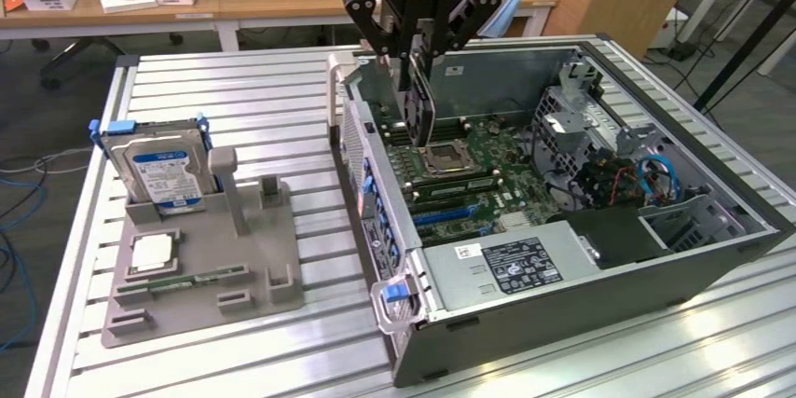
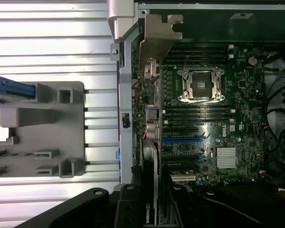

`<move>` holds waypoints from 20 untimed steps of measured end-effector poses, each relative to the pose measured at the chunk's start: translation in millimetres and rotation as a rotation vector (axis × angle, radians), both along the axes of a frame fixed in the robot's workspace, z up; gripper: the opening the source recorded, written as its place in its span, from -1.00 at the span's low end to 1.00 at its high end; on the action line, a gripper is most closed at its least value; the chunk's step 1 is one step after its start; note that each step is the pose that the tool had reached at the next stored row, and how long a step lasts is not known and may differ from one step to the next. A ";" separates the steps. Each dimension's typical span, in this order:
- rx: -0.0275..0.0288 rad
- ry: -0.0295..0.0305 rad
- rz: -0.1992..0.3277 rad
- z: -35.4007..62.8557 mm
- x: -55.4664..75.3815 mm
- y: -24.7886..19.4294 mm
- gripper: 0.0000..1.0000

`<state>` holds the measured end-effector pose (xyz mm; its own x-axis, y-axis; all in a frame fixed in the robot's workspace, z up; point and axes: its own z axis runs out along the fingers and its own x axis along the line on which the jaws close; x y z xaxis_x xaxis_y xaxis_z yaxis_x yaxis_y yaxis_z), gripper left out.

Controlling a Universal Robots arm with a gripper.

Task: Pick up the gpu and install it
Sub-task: 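Pick up the gpu and move the gpu toward the slot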

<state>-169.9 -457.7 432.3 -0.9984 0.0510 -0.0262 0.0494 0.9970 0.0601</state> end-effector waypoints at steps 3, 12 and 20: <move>0.0001 0.0000 0.000 0.0 0.1 0.0 -0.47; 0.0000 0.0001 0.001 0.0 13.1 0.0 -0.47; 0.0001 0.0002 0.002 0.0 31.1 0.0 -0.47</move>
<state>-138.8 -457.7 432.3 -0.9985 0.0492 -0.0260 0.0476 0.9971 0.0601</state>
